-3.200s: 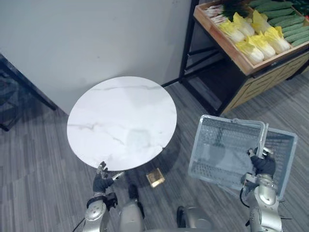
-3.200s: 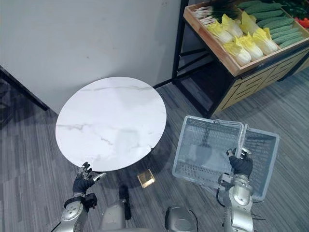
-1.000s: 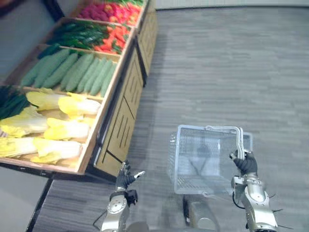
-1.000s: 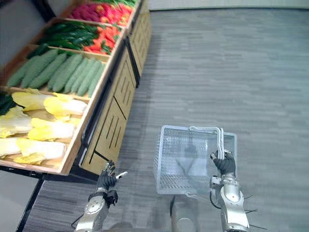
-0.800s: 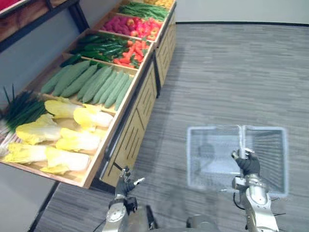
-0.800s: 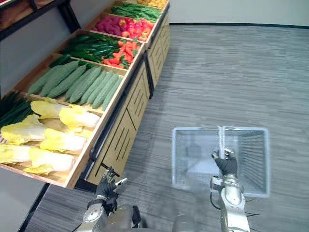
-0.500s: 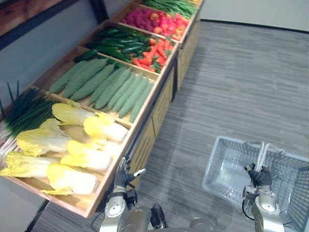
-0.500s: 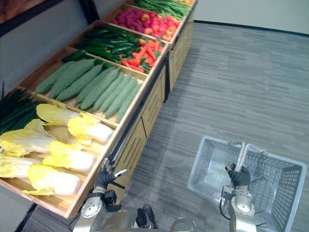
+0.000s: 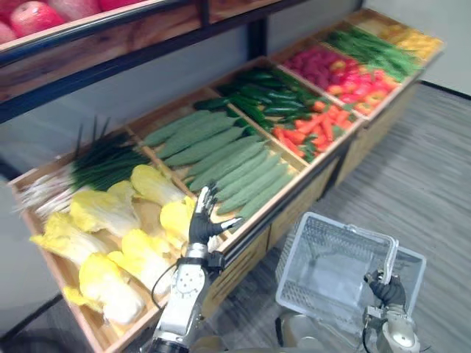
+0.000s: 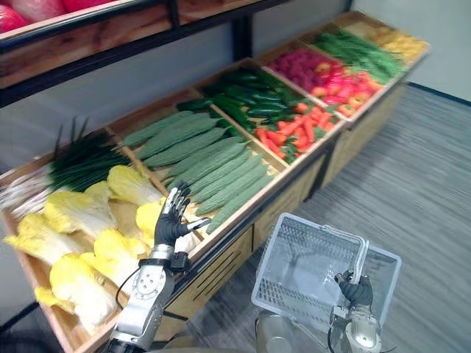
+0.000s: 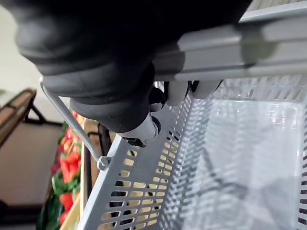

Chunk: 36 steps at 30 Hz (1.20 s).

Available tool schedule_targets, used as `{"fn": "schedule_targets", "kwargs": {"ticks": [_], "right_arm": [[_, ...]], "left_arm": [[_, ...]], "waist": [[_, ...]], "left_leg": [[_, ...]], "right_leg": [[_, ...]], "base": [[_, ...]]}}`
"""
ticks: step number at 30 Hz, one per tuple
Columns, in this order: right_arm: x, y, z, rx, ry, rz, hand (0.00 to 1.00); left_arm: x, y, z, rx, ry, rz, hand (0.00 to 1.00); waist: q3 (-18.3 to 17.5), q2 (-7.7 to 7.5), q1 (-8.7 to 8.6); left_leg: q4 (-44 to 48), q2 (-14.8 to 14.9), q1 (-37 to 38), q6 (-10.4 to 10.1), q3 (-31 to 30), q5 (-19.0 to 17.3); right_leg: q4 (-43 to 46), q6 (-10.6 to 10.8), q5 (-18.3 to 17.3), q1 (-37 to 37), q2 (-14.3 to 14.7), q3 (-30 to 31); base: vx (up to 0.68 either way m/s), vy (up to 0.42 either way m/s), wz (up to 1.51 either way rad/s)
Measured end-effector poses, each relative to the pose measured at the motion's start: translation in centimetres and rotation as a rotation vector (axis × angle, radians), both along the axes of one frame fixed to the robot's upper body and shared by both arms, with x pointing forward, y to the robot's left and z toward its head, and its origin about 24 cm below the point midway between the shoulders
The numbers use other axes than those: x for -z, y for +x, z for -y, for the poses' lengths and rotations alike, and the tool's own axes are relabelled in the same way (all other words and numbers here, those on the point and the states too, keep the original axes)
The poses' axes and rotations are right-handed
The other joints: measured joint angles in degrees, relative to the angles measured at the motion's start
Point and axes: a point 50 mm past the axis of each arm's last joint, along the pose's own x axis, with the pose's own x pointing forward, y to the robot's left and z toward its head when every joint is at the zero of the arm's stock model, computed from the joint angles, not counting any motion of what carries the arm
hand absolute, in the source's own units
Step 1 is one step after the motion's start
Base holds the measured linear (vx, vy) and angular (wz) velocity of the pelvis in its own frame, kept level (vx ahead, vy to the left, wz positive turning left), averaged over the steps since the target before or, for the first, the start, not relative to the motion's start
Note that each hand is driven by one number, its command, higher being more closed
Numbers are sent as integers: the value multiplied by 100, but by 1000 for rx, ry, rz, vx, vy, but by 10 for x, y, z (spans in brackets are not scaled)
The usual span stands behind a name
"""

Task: Pick vegetable in the basket

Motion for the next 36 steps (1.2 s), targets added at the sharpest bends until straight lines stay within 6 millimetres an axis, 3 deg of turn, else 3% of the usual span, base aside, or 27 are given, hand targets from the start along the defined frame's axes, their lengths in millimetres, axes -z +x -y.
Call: {"fn": "schedule_targets", "kwargs": {"ticks": [2, 3, 4, 5, 6, 7, 9, 10, 11, 14, 16, 19, 26, 31, 36], "right_arm": [[4, -9, 1, 41, 28, -13, 100], [7, -15, 2, 64, 34, -25, 100], [12, -20, 2, 83, 44, -44, 100], [15, -23, 3, 96, 48, -55, 100], [21, -33, 6, 130, 58, -81, 100], [25, -38, 7, 147, 66, -101, 100], [39, -49, 8, 197, 110, -158, 100], [39, -51, 10, 208, 113, -159, 100], [39, -52, 12, 223, 121, -156, 100], [40, -40, 9, 206, 153, -121, 100], [40, -40, 9, 202, 157, -122, 100], [41, -39, 7, 181, 166, -121, 100], [38, -24, 2, 120, 158, -106, 100], [33, -8, 2, 71, 143, -75, 100], [29, 5, 0, 51, 139, -41, 100]], "left_arm": [[0, 0, -1, -18, 25, 1, 0], [-3, 0, -1, -28, 38, 13, 0], [-4, 0, -4, -38, 56, 23, 0], [-5, 0, -4, -42, 63, 25, 0], [-4, 0, -6, -41, 94, 28, 0], [-4, 0, -8, -40, 114, 29, 0], [-1, 0, -19, -58, 197, 25, 0], [0, 1, -23, -69, 209, 23, 0], [7, 2, -29, -92, 242, -6, 0], [33, 2, -49, -149, 323, -146, 0], [39, 2, -53, -165, 362, -182, 0], [47, 8, -66, -223, 398, -240, 0], [43, 34, -73, -249, 456, -244, 0], [18, 63, -67, -248, 499, -159, 0], [-1, 81, -64, -258, 573, -86, 0]], "waist": [[7, -8, -36], [11, -13, -24], [15, -46, -45], [20, -69, -59], [22, -95, -89], [3, -127, -133], [-72, -248, -246], [-66, -212, -284], [-61, -132, -329], [-79, -139, -358], [-83, -140, -367], [-78, -272, -413], [-41, -330, -602], [271, -386, -705], [478, -425, -840]], "left_leg": [[-16, 323, -8, 334, 1078, -4], [72, 668, 58, 358, 1897, -25], [113, 957, 147, 335, 2504, -4], [96, 1046, 210, 297, 2768, 20], [-87, 1026, 250, 124, 3020, 124], [-283, 901, 256, 47, 3013, 181], [-1298, 275, 396, -150, 2930, 525], [-1441, 232, 351, -131, 2915, 657], [-1568, 212, 304, -68, 2920, 1021], [-1807, 8, 422, -81, 2953, 1065], [-1875, -59, 424, 12, 3051, 1109], [-1960, -173, 424, 176, 3028, 1214], [-1998, -201, 264, 182, 2922, 1218], [-1988, -164, 89, 182, 3071, 1218], [-1928, -128, -68, 195, 3085, 1227]], "right_leg": [[-277, -115, -2, 244, -241, -529], [-343, -191, -44, 351, -346, -795], [-359, -186, -50, 437, -483, -1034], [-377, -158, -62, 486, -546, -1115], [-449, 1, -175, 592, -600, -1194], [-537, 24, -167, 599, -594, -1079], [-1224, 75, 125, 609, -578, -624], [-1363, 86, 267, 605, -545, -570], [-1561, 158, 494, 616, -482, -479], [-2039, 241, 840, 731, -444, -227], [-2246, 324, 1010, 731, -456, -115], [-2527, 376, 1191, 731, -467, 26], [-2491, 369, 1206, 461, -416, 189], [-2385, 336, 1245, 133, -329, 426], [-2319, 307, 1295, -82, -269, 552]], "base": [[-94, -86, 149], [-153, -18, 139], [-145, 23, 114], [-149, 66, 111], [-119, 42, 85], [-161, 51, 101], [-164, 60, 89], [-129, 76, 57], [-69, 112, 2], [2, 145, -35], [41, 128, -33], [71, 78, -24], [19, -4, -13], [-30, -12, -22], [15, -11, -14]]}}
